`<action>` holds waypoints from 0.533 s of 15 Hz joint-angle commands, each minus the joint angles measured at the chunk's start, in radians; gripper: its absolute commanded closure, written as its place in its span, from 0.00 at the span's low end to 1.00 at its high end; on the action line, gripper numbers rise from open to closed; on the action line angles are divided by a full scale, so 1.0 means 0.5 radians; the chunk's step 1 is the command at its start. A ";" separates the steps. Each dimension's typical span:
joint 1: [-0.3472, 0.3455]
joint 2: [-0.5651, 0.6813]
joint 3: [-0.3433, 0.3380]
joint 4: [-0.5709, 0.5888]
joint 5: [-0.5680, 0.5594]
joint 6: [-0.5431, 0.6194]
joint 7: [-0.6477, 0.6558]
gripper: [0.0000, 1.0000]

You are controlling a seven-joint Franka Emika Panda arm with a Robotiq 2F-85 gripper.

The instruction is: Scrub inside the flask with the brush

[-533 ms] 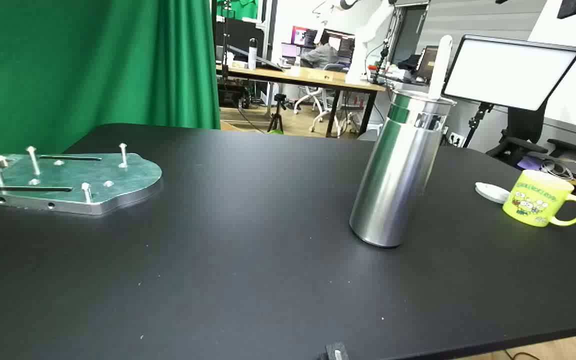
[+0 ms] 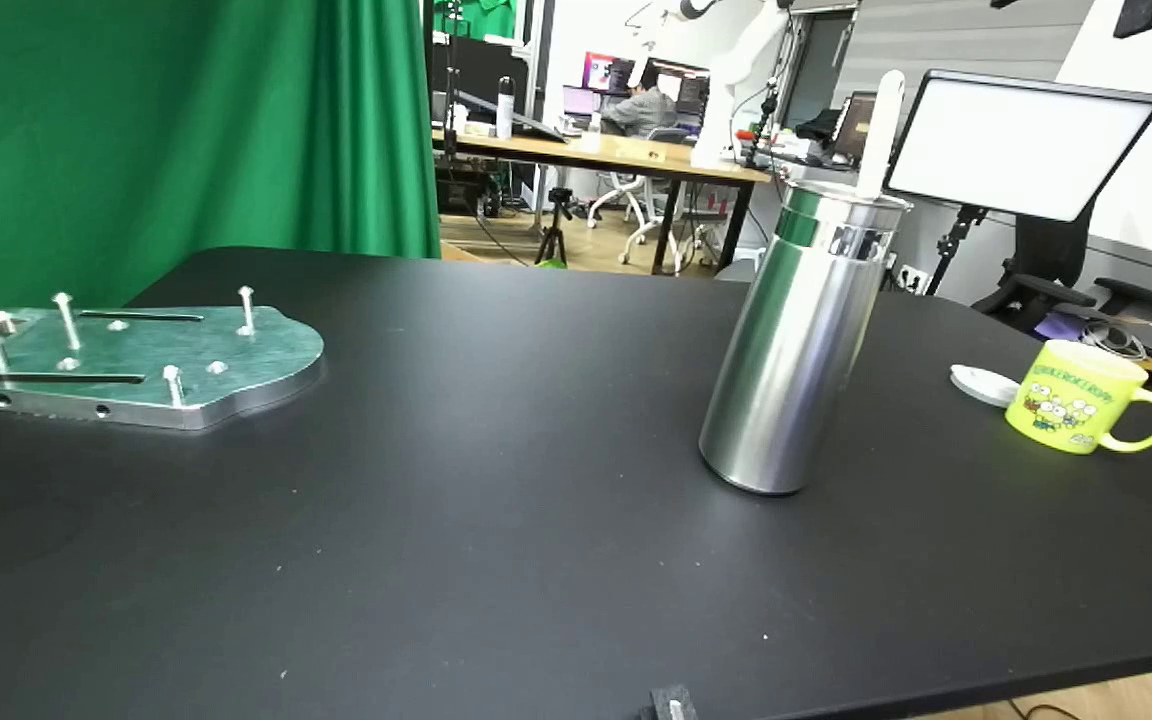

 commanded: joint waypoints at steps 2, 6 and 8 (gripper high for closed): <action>-0.023 0.031 0.025 0.029 -0.005 -0.034 0.253 0.00; -0.030 0.049 0.039 0.003 0.076 0.151 0.598 0.00; -0.032 0.050 0.042 -0.022 0.128 0.280 0.739 0.00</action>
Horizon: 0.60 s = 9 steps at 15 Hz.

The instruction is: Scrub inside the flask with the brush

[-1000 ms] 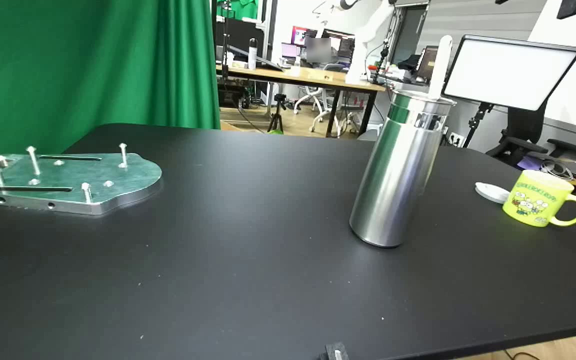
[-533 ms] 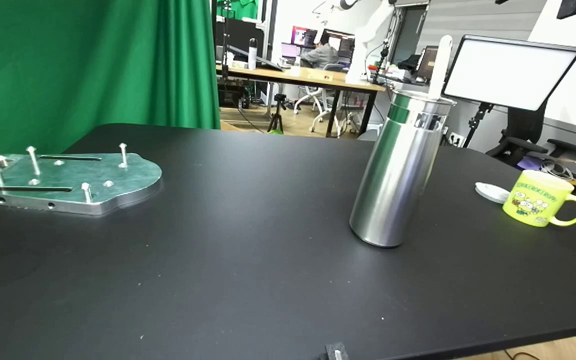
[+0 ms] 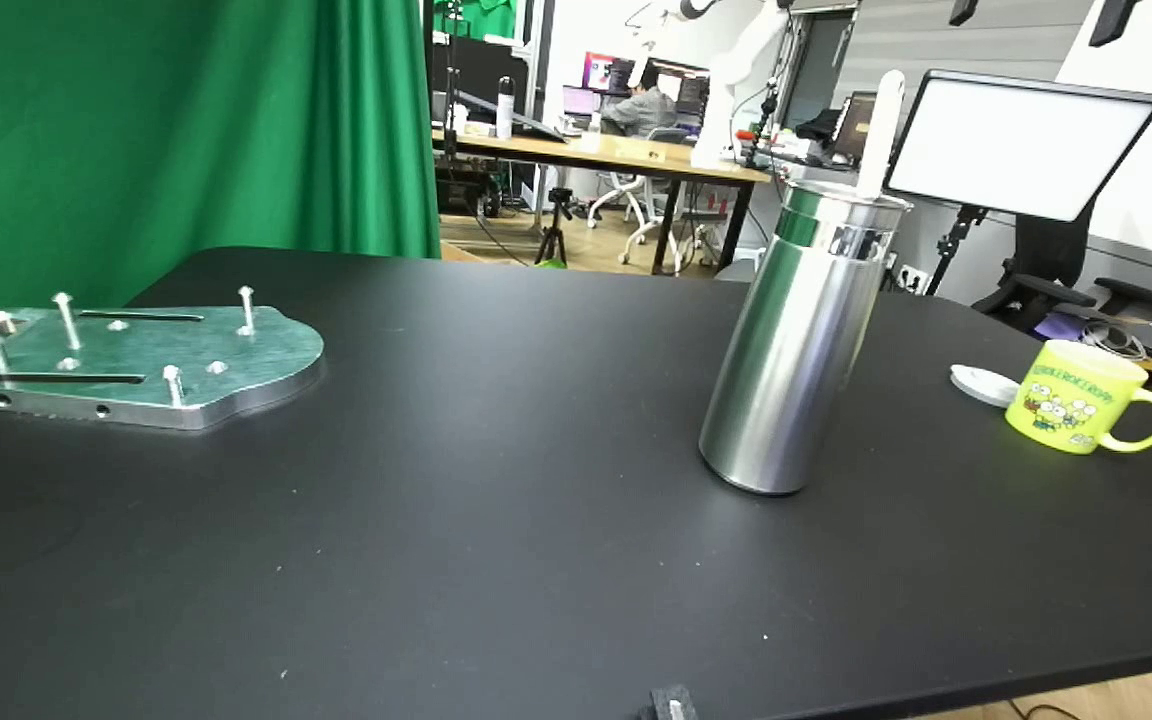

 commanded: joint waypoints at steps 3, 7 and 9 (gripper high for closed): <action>-0.027 -0.045 0.032 -0.103 0.149 0.390 0.410 0.00; -0.047 -0.080 0.088 -0.211 0.072 0.734 0.728 0.00; -0.030 -0.011 0.061 -0.142 0.113 0.645 0.536 0.00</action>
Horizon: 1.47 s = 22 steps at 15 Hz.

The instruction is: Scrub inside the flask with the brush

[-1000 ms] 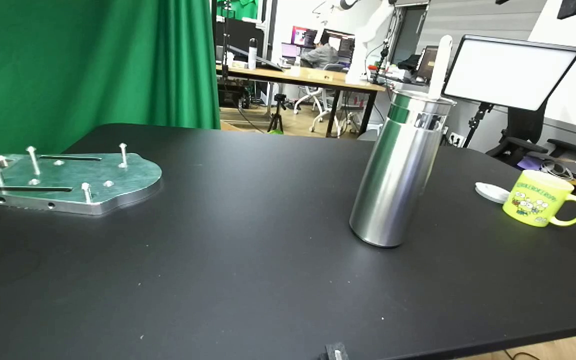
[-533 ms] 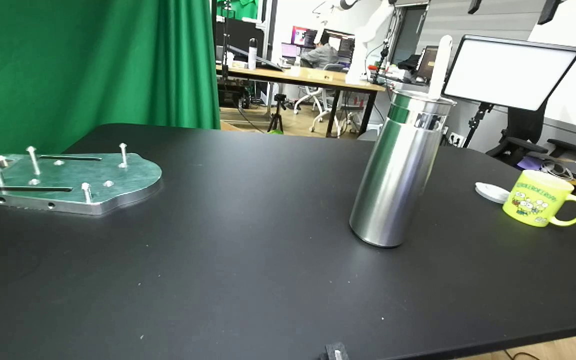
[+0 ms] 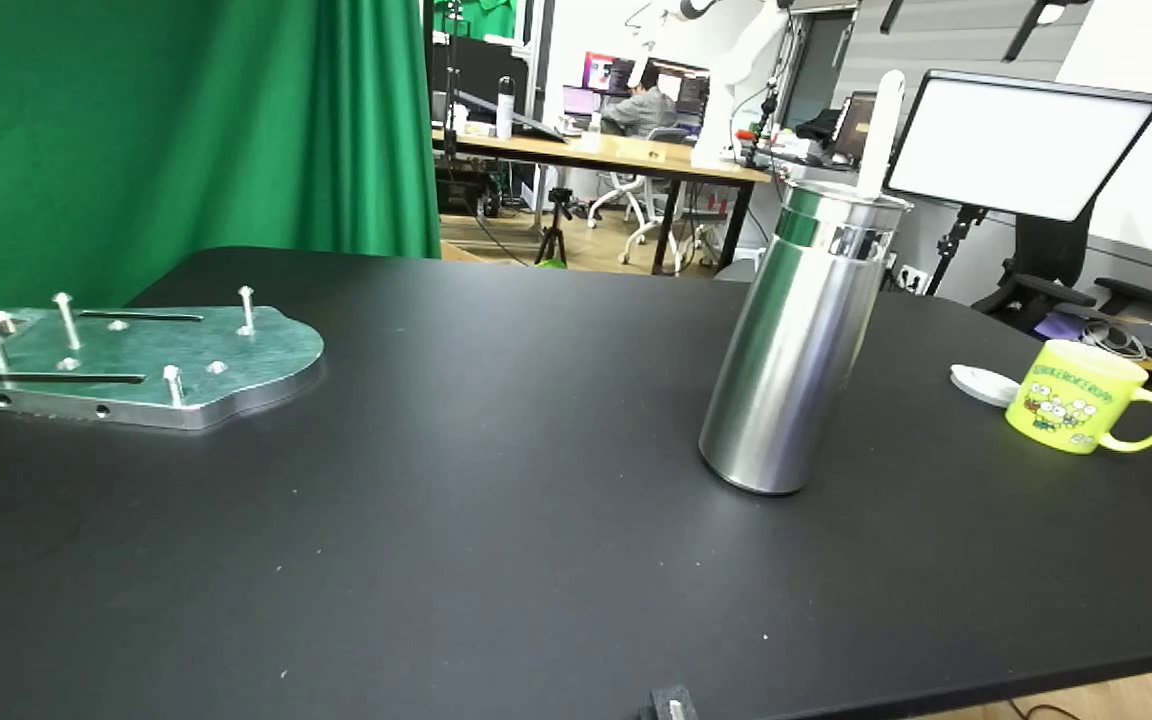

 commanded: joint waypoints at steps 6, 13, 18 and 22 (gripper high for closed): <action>-0.018 0.008 0.017 0.003 0.004 -0.007 -0.012 0.00; -0.035 -0.021 0.104 -0.074 -0.122 -0.151 0.466 0.00; 0.000 -0.034 0.186 -0.173 -0.161 -0.249 0.923 0.00; 0.046 -0.060 0.210 -0.226 -0.094 -0.135 0.913 0.00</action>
